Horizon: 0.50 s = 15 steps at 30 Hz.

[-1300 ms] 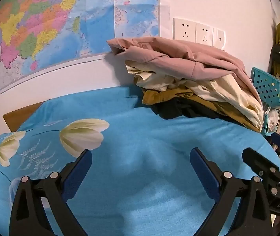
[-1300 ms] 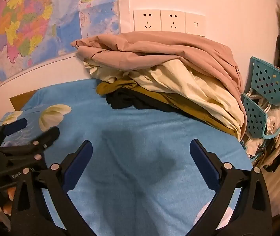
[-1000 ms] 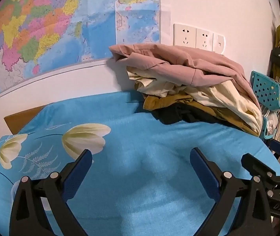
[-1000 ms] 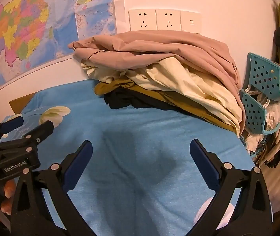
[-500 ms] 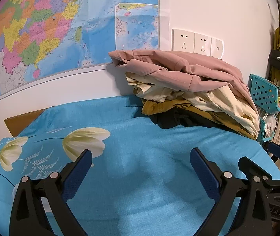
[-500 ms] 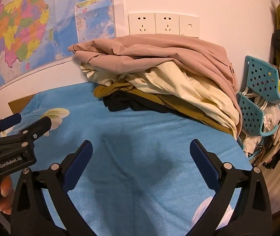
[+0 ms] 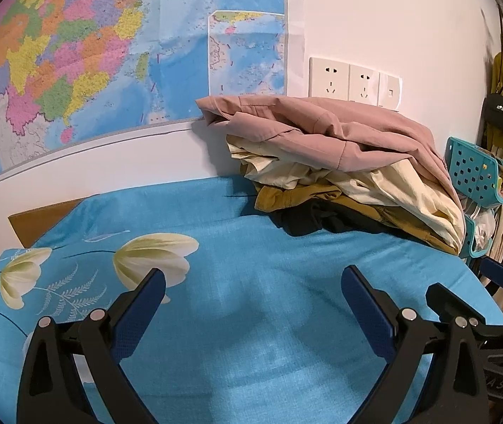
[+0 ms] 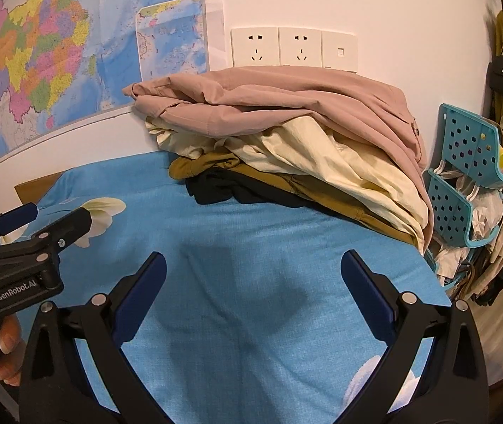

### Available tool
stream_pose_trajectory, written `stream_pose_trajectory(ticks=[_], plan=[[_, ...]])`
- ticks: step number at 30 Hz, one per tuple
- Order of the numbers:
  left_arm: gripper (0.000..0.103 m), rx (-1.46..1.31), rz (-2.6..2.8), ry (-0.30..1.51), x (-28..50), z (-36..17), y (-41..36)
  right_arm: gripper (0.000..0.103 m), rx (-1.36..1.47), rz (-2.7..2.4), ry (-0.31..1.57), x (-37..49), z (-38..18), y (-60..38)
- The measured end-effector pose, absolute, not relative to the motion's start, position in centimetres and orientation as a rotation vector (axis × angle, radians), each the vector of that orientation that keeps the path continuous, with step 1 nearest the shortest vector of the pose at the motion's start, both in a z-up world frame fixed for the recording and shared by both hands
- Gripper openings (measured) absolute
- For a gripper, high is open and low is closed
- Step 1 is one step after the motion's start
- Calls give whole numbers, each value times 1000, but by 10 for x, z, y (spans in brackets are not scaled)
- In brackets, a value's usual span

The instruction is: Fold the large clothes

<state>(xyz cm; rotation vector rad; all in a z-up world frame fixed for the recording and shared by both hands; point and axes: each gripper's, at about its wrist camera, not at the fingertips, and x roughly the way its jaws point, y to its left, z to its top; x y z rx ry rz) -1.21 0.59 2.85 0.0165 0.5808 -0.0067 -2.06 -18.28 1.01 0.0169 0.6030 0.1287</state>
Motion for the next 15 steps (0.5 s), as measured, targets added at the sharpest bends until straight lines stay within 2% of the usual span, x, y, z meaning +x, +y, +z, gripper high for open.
stream_pose_trajectory(ticks=[15], plan=[[96, 10, -9, 579, -13, 31, 7, 97, 21, 130, 599, -22, 10, -182]])
